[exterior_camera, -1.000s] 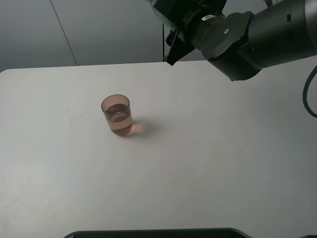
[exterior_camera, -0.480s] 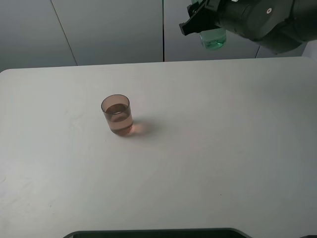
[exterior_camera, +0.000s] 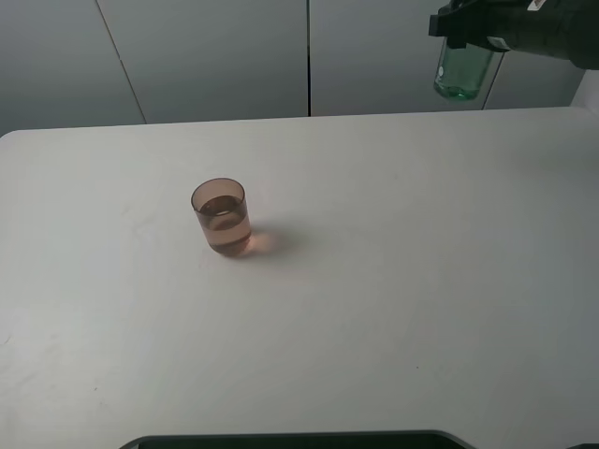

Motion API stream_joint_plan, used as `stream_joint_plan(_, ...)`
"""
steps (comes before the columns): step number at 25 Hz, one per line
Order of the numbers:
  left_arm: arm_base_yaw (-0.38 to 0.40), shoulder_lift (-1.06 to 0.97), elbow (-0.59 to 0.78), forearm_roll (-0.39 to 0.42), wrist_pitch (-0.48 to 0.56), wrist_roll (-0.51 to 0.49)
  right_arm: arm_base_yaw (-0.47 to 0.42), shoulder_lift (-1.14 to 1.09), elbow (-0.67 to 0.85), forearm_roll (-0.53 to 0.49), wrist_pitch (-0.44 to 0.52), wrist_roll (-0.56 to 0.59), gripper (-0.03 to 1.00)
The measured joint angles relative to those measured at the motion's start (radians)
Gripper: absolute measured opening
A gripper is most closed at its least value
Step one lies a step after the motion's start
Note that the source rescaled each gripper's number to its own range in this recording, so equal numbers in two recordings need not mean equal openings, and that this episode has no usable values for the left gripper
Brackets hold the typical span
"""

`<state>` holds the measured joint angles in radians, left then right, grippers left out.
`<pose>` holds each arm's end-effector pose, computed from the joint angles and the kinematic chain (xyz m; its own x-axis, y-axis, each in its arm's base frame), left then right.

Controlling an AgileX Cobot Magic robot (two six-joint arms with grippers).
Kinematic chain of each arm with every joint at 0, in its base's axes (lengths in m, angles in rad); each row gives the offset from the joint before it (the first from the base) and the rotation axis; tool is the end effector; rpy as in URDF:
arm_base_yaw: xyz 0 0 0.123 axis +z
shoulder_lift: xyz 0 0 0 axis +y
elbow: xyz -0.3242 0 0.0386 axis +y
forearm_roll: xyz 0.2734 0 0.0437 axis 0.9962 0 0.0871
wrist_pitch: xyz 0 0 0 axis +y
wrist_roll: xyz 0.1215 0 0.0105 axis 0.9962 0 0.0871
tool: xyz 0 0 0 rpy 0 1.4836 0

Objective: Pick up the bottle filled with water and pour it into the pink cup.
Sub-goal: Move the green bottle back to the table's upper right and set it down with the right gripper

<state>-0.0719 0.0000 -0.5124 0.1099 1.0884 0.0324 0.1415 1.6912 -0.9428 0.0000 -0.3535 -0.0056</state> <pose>0.0008 0.0118 0.2769 -0.4657 0.1168 -0.8772 0.0248 0.9926 0.1190 0.4193 0.0597 0.2491 -0.2990 -0.0483 -0.9530 -0.1427 0.9898 -0.0053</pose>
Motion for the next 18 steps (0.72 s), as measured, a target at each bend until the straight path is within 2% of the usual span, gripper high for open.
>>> stream_joint_plan(3,0.0,0.0,0.0,0.0,0.0,0.0,-0.075,0.025,0.0,-0.027,-0.054,0.058,0.0)
stream_joint_plan(8,0.0,0.0,0.0,0.0,0.0,0.0,-0.162,0.118,0.0,-0.042,-0.145,0.031,0.0)
stream_joint_plan(13,0.0,0.0,0.0,0.0,0.0,0.0,-0.181,0.214,0.0,-0.048,-0.274,0.02,0.0)
stream_joint_plan(18,0.0,0.0,0.0,0.0,0.0,0.0,-0.181,0.318,0.0,-0.063,-0.32,0.013,0.0)
